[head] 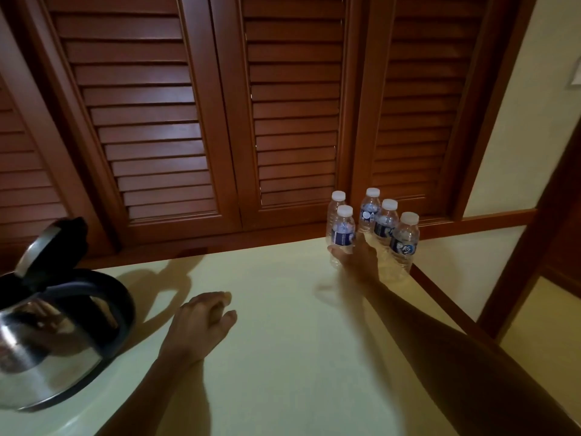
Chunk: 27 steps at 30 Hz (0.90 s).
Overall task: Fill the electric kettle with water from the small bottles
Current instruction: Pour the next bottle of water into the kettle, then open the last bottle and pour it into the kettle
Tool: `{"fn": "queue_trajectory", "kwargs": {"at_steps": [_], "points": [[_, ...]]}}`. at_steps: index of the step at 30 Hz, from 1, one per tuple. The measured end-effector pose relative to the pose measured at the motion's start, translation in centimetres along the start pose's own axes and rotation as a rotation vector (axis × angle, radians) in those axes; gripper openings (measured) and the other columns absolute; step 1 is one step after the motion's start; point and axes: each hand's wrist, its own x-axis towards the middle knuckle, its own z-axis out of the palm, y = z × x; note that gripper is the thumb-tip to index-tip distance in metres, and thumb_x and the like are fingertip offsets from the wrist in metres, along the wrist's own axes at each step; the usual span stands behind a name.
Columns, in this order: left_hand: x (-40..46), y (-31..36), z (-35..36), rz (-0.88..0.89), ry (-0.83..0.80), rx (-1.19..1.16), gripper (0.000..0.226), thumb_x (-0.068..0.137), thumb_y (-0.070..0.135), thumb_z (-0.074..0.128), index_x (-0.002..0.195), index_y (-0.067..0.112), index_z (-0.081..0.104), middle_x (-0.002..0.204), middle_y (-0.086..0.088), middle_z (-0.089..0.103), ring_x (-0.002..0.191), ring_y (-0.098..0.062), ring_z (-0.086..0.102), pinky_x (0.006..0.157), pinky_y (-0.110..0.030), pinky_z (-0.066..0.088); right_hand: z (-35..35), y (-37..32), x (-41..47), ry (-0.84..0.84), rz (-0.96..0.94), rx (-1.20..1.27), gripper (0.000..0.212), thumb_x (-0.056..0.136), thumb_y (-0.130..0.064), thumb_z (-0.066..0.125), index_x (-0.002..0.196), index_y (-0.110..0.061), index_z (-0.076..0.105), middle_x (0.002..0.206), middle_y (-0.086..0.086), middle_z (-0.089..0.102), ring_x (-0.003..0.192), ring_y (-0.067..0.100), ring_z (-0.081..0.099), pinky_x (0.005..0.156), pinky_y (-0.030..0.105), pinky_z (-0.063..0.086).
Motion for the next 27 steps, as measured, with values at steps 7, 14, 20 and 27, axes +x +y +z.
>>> {"fn": "queue_trajectory", "kwargs": {"at_steps": [7,14,20,27], "points": [[0.0,0.0,0.1,-0.005,0.013,0.014,0.034,0.089,0.035,0.068,0.12,0.019,0.067,0.128,0.006,0.066,0.119,-0.014,0.06,0.102,-0.03,0.045,0.8,1.5,-0.3,-0.039,0.058,-0.015,0.057,0.082,-0.036,0.069,0.13,-0.019,0.044,0.128,0.005,0.059,0.11,0.024,0.057,0.087,0.032,0.04],[-0.6,0.4,0.5,-0.004,0.032,0.045,0.038,0.091,0.033,0.065,0.126,0.018,0.064,0.128,0.004,0.066,0.119,-0.016,0.06,0.102,-0.028,0.043,0.5,1.3,-0.1,-0.048,0.099,-0.099,0.06,0.08,-0.04,0.071,0.129,-0.016,0.044,0.128,0.007,0.058,0.112,0.027,0.055,0.094,0.04,0.044],[-0.7,0.4,0.1,-0.008,0.022,0.051,0.04,0.091,0.037,0.064,0.127,0.019,0.064,0.127,0.003,0.067,0.116,-0.016,0.062,0.101,-0.03,0.046,0.4,1.0,-1.3,-0.005,0.08,-0.113,0.058,0.075,-0.034,0.077,0.122,-0.016,0.05,0.12,0.005,0.063,0.104,0.024,0.06,0.087,0.036,0.048],[-1.1,0.7,-0.7,0.047,0.014,0.112,0.028,0.087,0.04,0.056,0.094,0.017,0.069,0.094,0.004,0.072,0.093,-0.017,0.065,0.08,-0.031,0.053,-0.4,0.3,-4.9,0.088,0.233,0.032,0.06,0.081,-0.024,0.074,0.131,-0.006,0.046,0.129,0.015,0.057,0.117,0.032,0.054,0.102,0.044,0.043]]}}
